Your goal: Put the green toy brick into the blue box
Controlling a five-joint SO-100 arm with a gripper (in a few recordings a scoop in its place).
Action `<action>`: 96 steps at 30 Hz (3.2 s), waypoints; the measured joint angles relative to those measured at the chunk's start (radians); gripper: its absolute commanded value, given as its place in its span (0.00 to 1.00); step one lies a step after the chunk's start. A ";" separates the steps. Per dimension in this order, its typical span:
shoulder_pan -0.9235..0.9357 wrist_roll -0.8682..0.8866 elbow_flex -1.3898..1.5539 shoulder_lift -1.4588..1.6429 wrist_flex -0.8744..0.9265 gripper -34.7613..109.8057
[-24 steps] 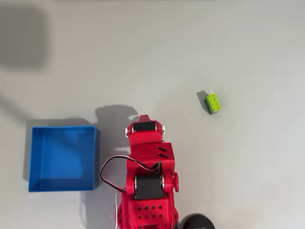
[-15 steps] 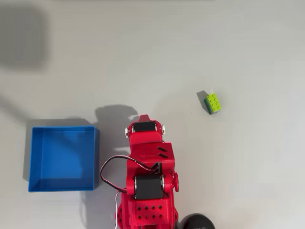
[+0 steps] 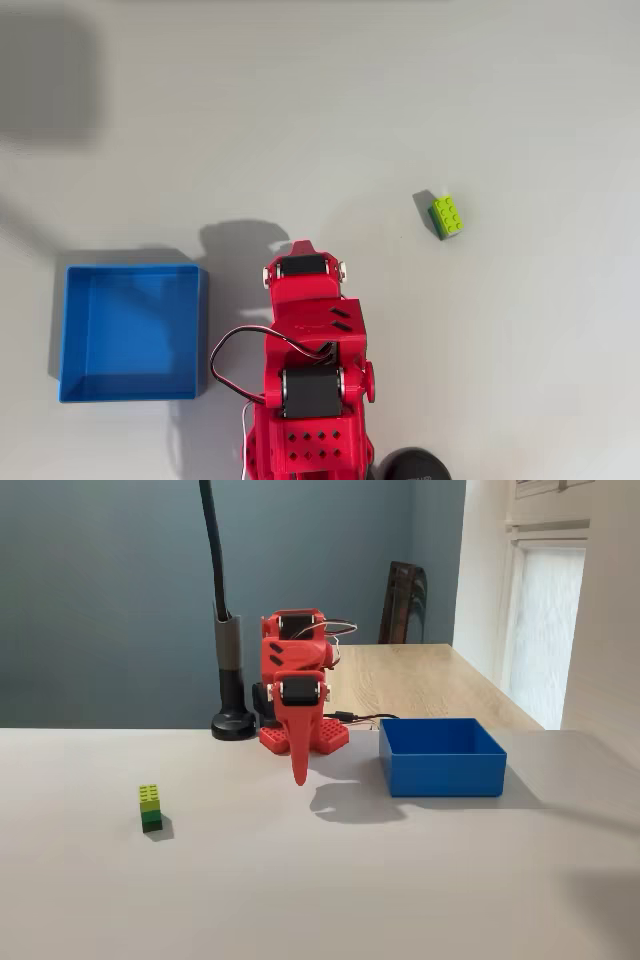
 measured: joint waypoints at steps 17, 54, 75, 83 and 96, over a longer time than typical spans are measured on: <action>-0.008 0.012 -0.055 -0.026 0.000 0.24; 0.425 0.367 -1.126 -1.305 0.258 0.42; 0.617 0.403 -1.249 -1.680 0.075 0.40; 0.611 0.419 -1.249 -1.743 0.035 0.32; 0.611 0.422 -1.253 -1.776 0.014 0.24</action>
